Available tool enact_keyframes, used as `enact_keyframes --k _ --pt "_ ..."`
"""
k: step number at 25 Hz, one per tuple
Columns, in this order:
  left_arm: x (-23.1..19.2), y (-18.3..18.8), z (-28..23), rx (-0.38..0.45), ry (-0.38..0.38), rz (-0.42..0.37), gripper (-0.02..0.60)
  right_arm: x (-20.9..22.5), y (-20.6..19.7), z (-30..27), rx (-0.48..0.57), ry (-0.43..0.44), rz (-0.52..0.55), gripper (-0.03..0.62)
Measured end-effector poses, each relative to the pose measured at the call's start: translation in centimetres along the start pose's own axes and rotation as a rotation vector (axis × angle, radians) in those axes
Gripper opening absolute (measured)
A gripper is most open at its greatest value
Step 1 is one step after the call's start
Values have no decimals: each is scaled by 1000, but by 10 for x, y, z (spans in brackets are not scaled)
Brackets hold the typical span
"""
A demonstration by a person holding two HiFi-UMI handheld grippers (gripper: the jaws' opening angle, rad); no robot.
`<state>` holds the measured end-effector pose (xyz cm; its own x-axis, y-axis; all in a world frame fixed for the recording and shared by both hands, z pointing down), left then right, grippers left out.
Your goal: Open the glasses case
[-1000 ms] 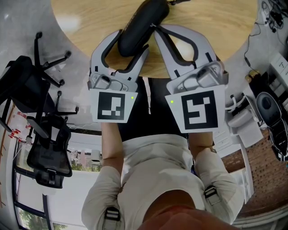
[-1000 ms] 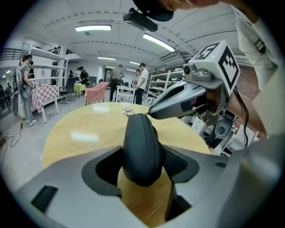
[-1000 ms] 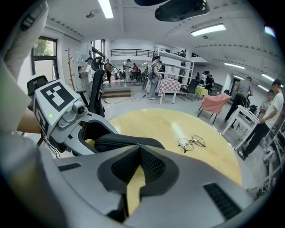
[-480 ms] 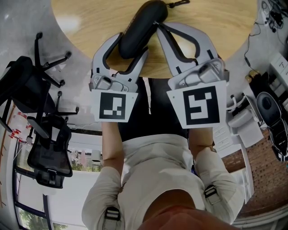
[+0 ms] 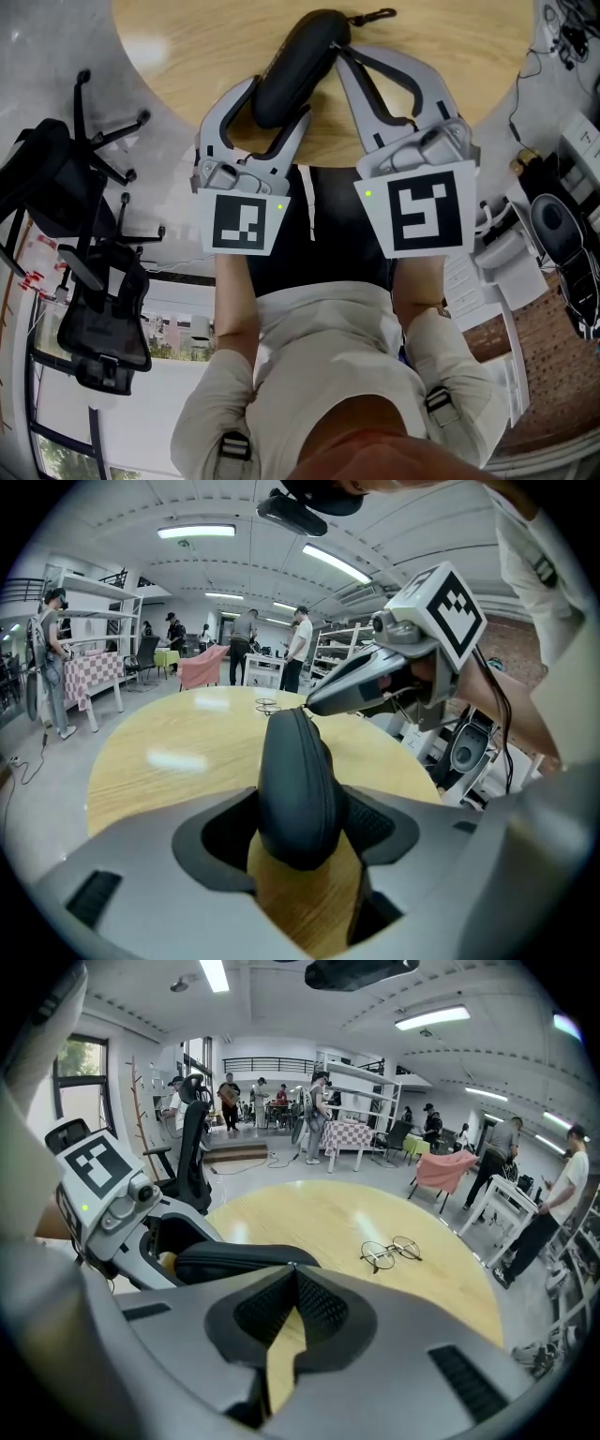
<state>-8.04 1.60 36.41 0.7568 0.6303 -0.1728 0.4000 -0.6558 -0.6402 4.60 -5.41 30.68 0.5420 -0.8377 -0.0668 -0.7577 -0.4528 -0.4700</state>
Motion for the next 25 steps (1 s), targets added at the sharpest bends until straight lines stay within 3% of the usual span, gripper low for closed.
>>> enact_keyframes --k 25 --pt "1 -2 1 3 -11 4 295 23 -5 -15 -18 -22 -20 21"
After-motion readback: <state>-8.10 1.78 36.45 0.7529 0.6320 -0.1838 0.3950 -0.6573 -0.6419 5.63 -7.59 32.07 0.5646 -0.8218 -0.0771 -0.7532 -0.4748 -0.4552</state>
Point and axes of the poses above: the fingertips, and each gripper's own axes: z backward along the fingers, x to its right, y out of its top, the point moved 8 cm from there along z, backward along the fingers, and after that the axes turned 11 degrees about -x, right-handed, at the moved point
